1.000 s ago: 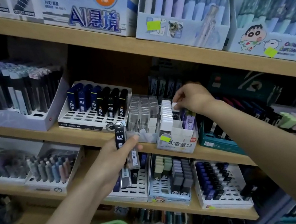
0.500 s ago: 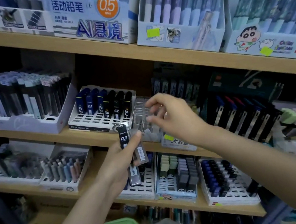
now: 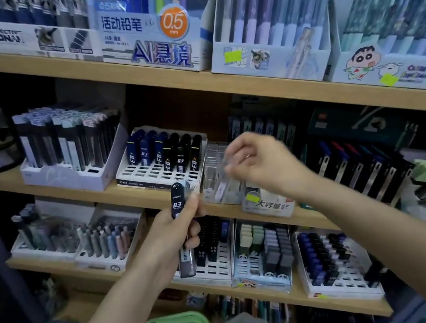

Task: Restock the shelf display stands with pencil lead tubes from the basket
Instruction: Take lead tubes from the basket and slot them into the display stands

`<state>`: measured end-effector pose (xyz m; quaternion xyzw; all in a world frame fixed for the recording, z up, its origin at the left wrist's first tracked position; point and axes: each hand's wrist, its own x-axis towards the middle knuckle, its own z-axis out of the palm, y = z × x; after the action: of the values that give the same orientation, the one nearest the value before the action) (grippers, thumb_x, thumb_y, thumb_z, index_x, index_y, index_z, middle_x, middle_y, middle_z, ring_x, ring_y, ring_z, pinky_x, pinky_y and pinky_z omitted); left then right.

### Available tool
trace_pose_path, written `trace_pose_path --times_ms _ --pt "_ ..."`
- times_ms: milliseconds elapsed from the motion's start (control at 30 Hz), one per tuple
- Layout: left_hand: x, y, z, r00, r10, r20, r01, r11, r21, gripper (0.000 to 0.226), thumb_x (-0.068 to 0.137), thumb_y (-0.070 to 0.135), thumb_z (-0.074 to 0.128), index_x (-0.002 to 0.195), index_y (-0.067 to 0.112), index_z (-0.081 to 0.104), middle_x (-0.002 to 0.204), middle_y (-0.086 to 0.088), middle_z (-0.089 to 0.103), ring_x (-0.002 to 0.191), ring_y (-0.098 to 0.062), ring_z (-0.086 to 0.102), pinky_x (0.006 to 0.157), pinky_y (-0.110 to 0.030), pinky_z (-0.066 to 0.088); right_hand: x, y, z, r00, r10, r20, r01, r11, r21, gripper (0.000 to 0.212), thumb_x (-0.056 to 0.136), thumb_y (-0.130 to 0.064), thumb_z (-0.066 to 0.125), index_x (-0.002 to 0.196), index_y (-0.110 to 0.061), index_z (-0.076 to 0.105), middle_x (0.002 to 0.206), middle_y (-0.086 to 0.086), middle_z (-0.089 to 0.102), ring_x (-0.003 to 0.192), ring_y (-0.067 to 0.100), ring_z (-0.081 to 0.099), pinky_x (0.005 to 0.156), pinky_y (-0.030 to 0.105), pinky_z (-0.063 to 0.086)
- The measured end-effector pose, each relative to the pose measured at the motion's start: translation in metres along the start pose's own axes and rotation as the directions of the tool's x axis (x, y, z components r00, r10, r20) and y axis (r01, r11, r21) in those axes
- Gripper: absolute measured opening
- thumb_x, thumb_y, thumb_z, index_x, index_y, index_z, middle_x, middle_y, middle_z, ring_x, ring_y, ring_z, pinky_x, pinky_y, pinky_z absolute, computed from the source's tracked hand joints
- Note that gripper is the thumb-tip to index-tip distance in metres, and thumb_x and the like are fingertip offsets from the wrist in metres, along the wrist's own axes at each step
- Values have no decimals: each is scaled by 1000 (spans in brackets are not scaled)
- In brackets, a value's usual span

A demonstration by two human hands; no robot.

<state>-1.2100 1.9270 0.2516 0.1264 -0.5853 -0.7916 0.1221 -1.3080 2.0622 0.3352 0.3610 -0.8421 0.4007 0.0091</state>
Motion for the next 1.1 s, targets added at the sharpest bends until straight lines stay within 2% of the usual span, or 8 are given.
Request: trace_pose_path --times_ms 67,167,367,467,567,800,1000,1100 --pt "0 -1 -5 1000 -15 -11 16 999 28 28 90 36 53 86 8 58 63 6 50 50 -5 38 41 -15 31 11 8 -14 977 -27 -212 13 998 -69 14 87 -12 66 92 -19 56 82 -4 63 67 -3 60 61 9 47" --pt "4 -1 -8 997 -61 -43 61 998 6 19 93 27 56 88 9 55 65 3 49 48 -6 39 40 -17 31 22 21 -22 948 -78 -308 7 974 -226 15 89 -16 64 97 -19 52 82 -7 57 71 1 55 63 6 44" --pt "12 2 -5 984 -166 -56 153 970 -189 19 96 13 44 78 9 50 62 -4 51 47 -14 38 35 -20 25 42 37 -9 964 -111 -240 21 937 -349 15 90 -10 61 103 -13 53 78 -10 51 70 3 52 71 18 49" --pt "13 1 -6 979 -188 -72 171 965 -200 24 97 13 40 76 8 50 62 -6 52 46 -14 38 33 -20 25 53 38 -8 967 -108 -231 21 937 -348 14 90 -8 61 103 -12 56 77 -11 53 66 -3 51 61 4 43" --pt "14 1 -7 978 -198 -73 183 968 -169 24 98 13 39 78 7 50 66 -7 51 48 -14 38 34 -20 26 61 37 -8 976 -103 -193 22 925 -379 14 88 -6 62 96 -15 56 79 -4 58 64 -6 52 56 1 39" --pt "20 -3 -8 978 -196 -70 190 978 -91 26 98 14 40 76 7 51 67 -5 51 51 -14 40 37 -20 29 66 32 -14 985 -95 -141 30 914 -405 16 79 -8 75 87 -17 64 83 1 65 79 10 62 80 25 53" --pt "26 -7 -7 977 -202 -71 197 978 -75 25 98 13 41 76 7 51 67 -5 51 51 -15 39 34 -21 29 59 28 -23 980 -144 -137 84 924 -372 16 79 -10 74 88 -17 63 78 -7 59 71 -2 56 65 2 44" --pt "30 -10 -5 976 -205 -74 200 977 -69 24 98 13 41 78 7 51 69 -6 52 52 -15 39 34 -21 30 57 32 -21 985 -132 -111 78 916 -394 18 79 -10 75 86 -19 62 79 -7 60 71 0 57 67 6 46"
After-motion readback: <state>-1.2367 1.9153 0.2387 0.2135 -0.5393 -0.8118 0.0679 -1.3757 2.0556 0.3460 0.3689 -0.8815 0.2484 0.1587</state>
